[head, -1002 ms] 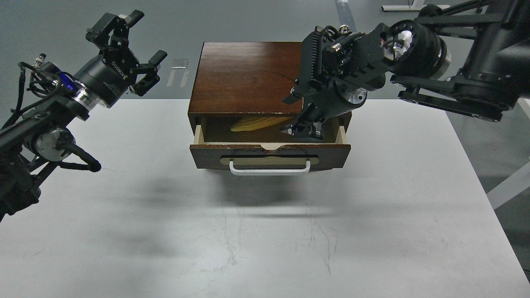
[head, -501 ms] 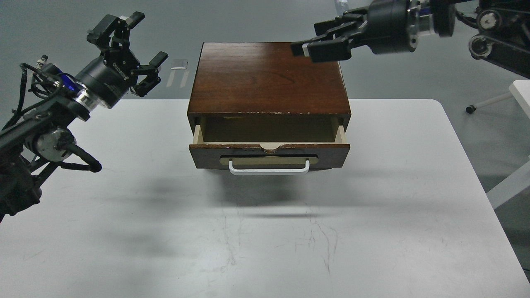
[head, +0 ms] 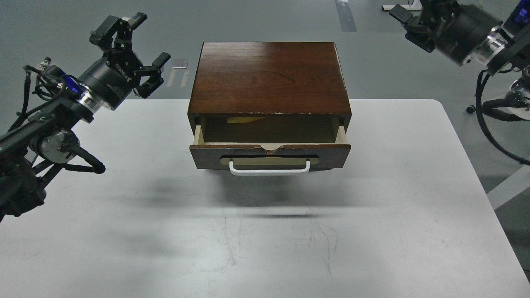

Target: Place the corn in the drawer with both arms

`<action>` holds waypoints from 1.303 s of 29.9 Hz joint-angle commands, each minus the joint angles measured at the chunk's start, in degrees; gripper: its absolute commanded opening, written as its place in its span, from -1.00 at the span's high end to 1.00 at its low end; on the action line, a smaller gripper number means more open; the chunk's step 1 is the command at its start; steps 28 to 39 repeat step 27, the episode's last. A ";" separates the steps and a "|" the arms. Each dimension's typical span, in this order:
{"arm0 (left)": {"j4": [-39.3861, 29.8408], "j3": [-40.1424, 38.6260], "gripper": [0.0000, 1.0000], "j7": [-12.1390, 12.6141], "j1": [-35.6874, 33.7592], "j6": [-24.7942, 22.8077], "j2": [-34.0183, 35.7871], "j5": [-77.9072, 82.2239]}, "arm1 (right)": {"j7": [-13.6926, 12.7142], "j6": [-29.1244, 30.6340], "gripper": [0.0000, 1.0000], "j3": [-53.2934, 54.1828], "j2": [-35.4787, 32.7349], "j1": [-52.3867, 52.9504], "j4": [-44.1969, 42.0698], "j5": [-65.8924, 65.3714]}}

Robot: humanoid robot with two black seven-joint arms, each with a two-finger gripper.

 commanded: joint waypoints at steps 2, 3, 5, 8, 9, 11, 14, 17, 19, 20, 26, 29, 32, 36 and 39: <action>0.08 -0.31 -0.97 0.00 0.17 -0.06 -0.43 -0.01 | 0.00 -0.52 -1.00 6.75 0.94 -9.72 -0.70 10.85; 0.08 -0.40 -0.97 0.00 0.44 -0.06 -0.60 0.08 | 0.00 -0.52 -1.00 8.67 1.90 -12.34 -2.01 12.69; 0.17 -0.49 -0.97 0.00 0.70 -0.58 -1.21 0.08 | 0.00 -0.52 -1.00 11.31 3.66 -15.95 -3.77 13.84; 0.35 -0.49 -0.97 0.00 0.79 -0.94 -1.48 0.00 | 0.00 -0.52 -1.00 13.43 4.98 -19.82 -4.74 14.20; 0.35 -0.49 -0.97 0.00 1.05 -0.94 -1.57 -0.01 | 0.00 -0.52 -1.00 13.87 6.03 -21.32 -4.83 14.20; 0.35 -0.49 -0.97 0.00 1.40 -1.03 -1.66 0.08 | 0.00 -0.52 -1.00 14.05 7.96 -23.34 -5.27 14.20; 0.35 -0.49 -0.97 0.00 1.49 -1.03 -1.66 0.08 | 0.00 -0.52 -1.00 14.84 9.81 -24.85 -6.41 14.20; 0.61 -0.49 -0.97 0.00 1.67 -1.03 -1.74 0.00 | 0.00 -0.52 -1.00 16.16 10.52 -26.95 -6.77 14.20; 0.70 -0.49 -0.97 0.00 1.84 -1.03 -1.83 0.00 | 0.00 -0.52 -1.00 16.60 10.52 -27.83 -6.77 14.20; 0.70 -0.49 -0.97 0.00 1.84 -1.03 -1.92 -0.01 | 0.00 -0.52 -1.00 16.60 10.52 -27.93 -6.77 14.20; 0.79 -0.49 -0.97 0.00 1.84 -1.03 -2.18 0.08 | 0.00 -0.34 -1.00 16.25 10.52 -28.54 -6.59 14.11; 0.79 -0.49 -0.97 0.00 1.84 -1.03 -2.18 0.08 | 0.00 -0.34 -1.00 16.25 10.52 -28.72 -6.50 14.11; 0.79 -0.49 -0.97 0.00 1.84 -1.03 -2.18 0.08 | 0.00 -0.34 -1.00 16.25 10.52 -28.72 -6.50 14.11; 0.79 -0.49 -0.97 0.00 1.84 -1.03 -2.18 0.08 | 0.00 -0.34 -1.00 16.25 10.52 -28.72 -6.50 14.11; 0.79 -0.49 -0.97 0.00 1.84 -1.03 -2.18 0.08 | 0.00 -0.34 -1.00 16.25 10.52 -28.72 -6.50 14.11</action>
